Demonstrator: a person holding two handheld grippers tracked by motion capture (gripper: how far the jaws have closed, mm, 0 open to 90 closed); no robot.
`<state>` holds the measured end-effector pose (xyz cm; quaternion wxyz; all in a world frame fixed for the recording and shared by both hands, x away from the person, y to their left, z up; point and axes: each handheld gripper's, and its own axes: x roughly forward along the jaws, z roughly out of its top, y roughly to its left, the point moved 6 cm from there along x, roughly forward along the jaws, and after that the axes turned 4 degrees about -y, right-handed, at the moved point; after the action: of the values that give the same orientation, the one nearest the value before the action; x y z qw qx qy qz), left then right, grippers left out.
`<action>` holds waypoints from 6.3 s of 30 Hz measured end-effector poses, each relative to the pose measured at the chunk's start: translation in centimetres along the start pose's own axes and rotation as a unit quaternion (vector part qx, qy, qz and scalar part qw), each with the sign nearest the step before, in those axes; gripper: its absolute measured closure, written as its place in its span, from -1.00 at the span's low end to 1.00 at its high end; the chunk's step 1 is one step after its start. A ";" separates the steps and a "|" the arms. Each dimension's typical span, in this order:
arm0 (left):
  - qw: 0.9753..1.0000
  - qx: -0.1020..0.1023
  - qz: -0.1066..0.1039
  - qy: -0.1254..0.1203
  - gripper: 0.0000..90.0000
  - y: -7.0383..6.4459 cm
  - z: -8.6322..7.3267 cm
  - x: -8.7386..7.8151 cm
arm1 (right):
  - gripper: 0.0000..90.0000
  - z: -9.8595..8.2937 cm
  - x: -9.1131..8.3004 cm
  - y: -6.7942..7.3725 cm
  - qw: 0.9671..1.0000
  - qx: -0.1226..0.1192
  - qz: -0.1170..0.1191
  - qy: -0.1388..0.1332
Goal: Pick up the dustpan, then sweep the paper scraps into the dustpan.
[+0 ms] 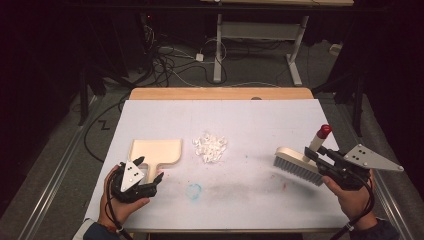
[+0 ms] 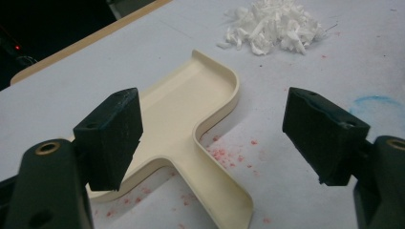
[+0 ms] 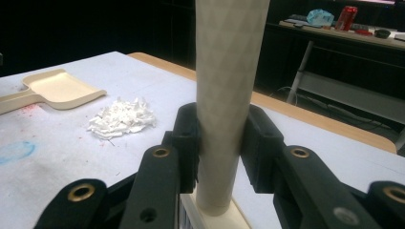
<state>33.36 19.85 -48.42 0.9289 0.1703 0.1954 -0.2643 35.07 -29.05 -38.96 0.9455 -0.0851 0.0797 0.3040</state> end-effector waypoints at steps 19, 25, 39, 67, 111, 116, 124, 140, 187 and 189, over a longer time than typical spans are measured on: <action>0.990 -0.088 0.040 0.099 -0.54 0.0 -1.8 -0.6 | 0.57 0.2 0.8 0.2 1.000 -0.008 -0.013 -0.005; 0.978 -0.151 0.042 0.139 -0.52 0.5 -2.9 1.3 | 0.57 0.2 1.0 0.0 1.000 -0.009 -0.025 -0.010; 0.966 -0.185 0.048 0.174 0.07 2.5 -3.0 4.9 | 0.57 0.1 1.5 0.2 0.999 -0.009 -0.031 -0.010; 0.968 -0.060 -0.073 0.233 0.42 5.3 -0.7 2.5 | 0.57 0.7 4.2 -1.2 0.999 0.002 -0.045 -0.015; 0.950 0.007 -0.142 0.279 0.42 3.5 -0.9 1.5 | 0.58 3.3 21.0 2.4 0.998 0.033 -0.045 0.007; 0.949 0.013 -0.143 0.279 0.42 3.2 -0.8 1.6 | 0.58 3.2 23.2 4.2 0.998 0.025 -0.046 0.019; 0.948 0.019 -0.150 0.280 0.42 2.9 -0.6 1.9 | 0.58 3.0 24.5 6.5 0.999 0.025 -0.027 0.021; 0.943 0.035 -0.163 0.289 0.41 1.7 -0.4 2.7 | 0.56 2.7 24.4 9.5 0.999 0.038 -0.001 0.011; 0.939 0.041 -0.169 0.298 0.41 0.4 0.1 3.9 | 0.56 2.6 24.8 11.8 0.999 0.020 0.027 0.009; 0.938 0.041 -0.170 0.300 0.42 0.4 0.1 4.0 | 0.56 2.5 24.3 12.3 0.999 0.019 0.035 0.008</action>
<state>36.70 18.41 -50.02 0.7605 0.2437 0.4800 -0.3630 47.60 -5.02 -42.81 0.9351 -0.0669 0.0959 0.3346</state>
